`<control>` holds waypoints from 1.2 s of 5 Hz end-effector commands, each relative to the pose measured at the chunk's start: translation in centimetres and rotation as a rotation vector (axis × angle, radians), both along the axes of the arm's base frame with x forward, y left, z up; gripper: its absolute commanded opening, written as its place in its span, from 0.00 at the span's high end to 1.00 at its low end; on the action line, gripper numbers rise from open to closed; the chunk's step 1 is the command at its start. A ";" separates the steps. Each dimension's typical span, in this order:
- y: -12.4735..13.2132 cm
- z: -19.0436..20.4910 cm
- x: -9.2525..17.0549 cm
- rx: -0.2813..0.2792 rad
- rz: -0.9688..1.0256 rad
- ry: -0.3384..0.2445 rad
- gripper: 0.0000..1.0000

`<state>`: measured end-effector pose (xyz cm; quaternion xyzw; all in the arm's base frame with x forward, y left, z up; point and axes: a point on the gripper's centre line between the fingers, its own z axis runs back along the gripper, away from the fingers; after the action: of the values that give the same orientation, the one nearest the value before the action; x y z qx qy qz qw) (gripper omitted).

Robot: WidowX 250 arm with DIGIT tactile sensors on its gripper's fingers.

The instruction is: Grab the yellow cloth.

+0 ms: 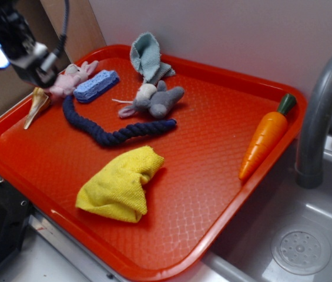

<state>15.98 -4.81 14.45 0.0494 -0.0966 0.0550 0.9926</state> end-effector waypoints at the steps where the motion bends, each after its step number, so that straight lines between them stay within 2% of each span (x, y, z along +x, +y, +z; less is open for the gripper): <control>1: -4.2 -7.7 0.3 -0.103 -0.402 -0.018 0.00; 2: -5.9 -9.5 0.6 -0.173 -0.587 0.005 0.00; 3: -6.9 -10.9 0.4 -0.225 -0.666 0.021 0.00; 4: -7.1 -10.6 0.1 -0.192 -0.660 0.010 1.00; 6: -7.0 -10.2 0.4 -0.193 -0.659 0.007 1.00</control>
<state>16.04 -11.43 3.00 -0.0748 -0.0754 -0.2626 0.9590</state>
